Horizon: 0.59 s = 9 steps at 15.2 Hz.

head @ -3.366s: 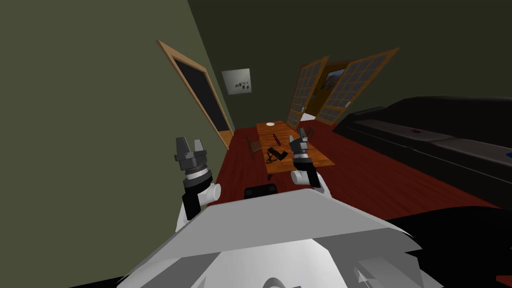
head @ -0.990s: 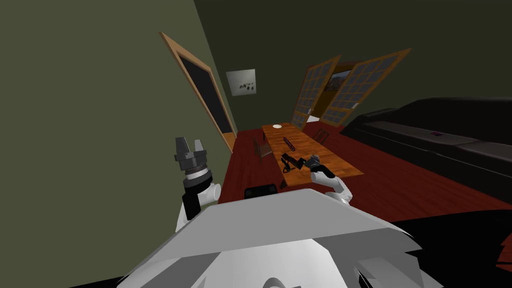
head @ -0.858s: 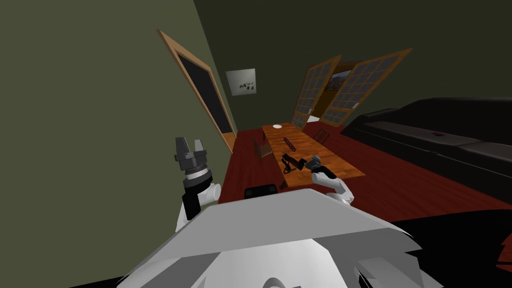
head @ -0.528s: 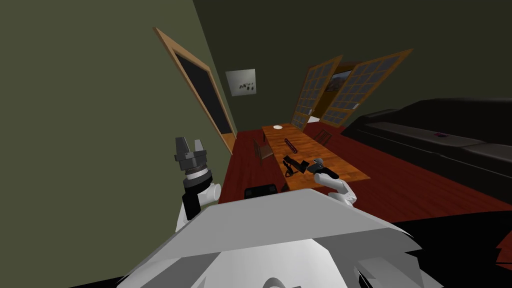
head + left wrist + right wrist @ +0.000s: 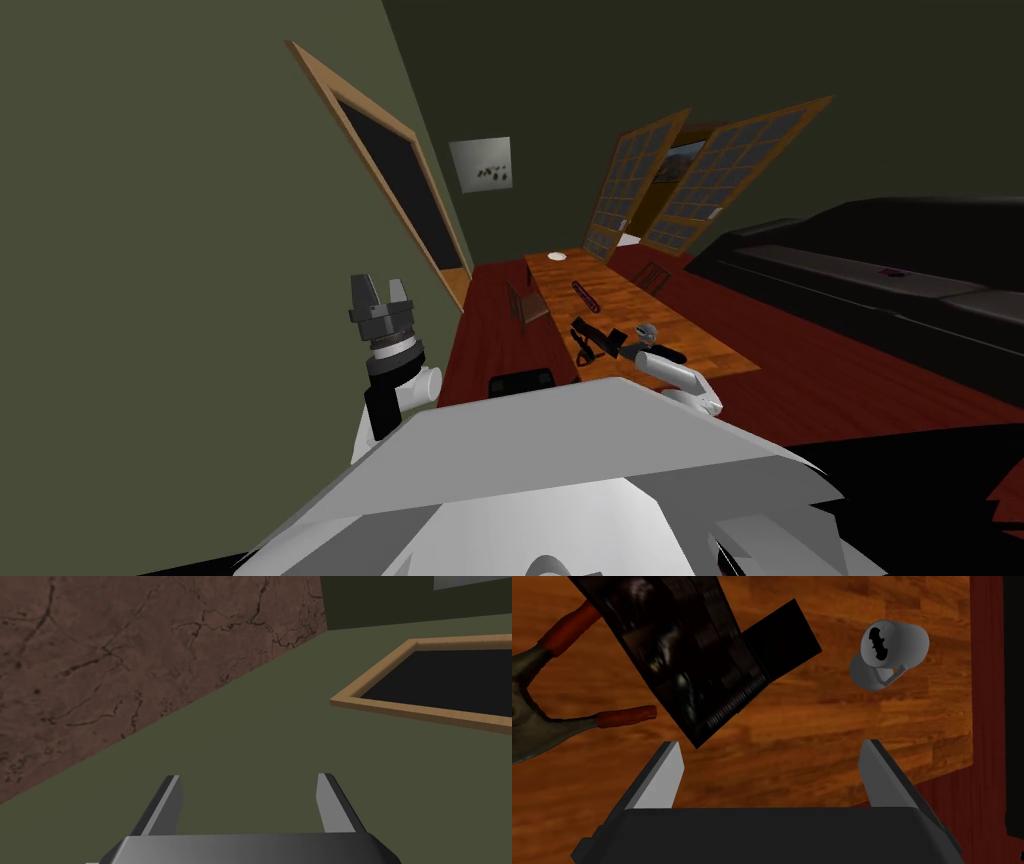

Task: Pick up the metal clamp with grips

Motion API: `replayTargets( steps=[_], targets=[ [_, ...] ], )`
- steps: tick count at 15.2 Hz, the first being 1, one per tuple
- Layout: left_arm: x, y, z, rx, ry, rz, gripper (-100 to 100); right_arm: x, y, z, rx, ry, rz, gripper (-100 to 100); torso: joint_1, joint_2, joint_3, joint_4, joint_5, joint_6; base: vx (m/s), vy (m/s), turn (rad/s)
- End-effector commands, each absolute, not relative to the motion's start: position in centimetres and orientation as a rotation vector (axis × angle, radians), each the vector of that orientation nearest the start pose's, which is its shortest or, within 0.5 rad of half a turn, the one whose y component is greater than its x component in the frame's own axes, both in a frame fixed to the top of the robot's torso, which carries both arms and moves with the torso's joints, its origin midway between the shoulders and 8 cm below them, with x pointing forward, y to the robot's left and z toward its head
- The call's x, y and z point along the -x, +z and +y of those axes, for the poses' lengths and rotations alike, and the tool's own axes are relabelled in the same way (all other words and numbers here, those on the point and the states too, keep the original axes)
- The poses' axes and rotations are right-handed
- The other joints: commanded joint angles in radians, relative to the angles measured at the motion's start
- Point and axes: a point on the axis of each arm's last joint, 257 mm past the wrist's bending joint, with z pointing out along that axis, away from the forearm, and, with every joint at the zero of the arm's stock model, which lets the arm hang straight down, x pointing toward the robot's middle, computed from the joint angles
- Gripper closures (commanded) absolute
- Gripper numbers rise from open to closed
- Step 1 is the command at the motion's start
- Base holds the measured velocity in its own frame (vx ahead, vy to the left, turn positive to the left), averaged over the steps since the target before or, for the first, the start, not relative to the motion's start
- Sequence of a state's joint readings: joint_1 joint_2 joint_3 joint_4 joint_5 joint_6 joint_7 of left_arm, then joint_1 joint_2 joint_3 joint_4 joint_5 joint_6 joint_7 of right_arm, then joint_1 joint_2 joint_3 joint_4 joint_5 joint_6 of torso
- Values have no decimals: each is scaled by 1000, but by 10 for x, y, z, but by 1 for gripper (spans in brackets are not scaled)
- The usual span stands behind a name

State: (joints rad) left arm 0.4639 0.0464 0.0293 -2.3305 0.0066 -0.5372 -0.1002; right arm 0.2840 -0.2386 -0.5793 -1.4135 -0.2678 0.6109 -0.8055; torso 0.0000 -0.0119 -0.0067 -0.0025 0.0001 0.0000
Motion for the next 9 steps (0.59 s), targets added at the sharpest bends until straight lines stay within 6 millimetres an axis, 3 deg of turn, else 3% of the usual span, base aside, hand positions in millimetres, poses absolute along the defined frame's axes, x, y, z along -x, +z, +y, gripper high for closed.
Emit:
replayTargets(
  steps=[1, 2, 5, 9],
  targets=[
    [-327, 65, 275, 492, -1224, 580, 0, -220, -481, -589, -2594, 577, 39, -100, 0, 0, 0, 0, 0, 0, 188, 1, -15],
    [-327, 65, 275, 492, -1224, 580, 0, -220, -481, -589, -2594, 577, 39, -100, 0, -1, -1, 0, 0, 0, 126, -3, -6],
    [-327, 65, 275, 492, -1224, 580, 0, -187, -506, -585, -2701, 503, -173, -100, -1, 0, 0, 0, 0, 0, 153, -10, -15],
    [-327, 65, 275, 492, -1224, 580, 0, -162, -525, -575, -2776, 426, -297, -100, 0, 2, 1, 0, 0, 0, 133, 3, -12]
  ],
)
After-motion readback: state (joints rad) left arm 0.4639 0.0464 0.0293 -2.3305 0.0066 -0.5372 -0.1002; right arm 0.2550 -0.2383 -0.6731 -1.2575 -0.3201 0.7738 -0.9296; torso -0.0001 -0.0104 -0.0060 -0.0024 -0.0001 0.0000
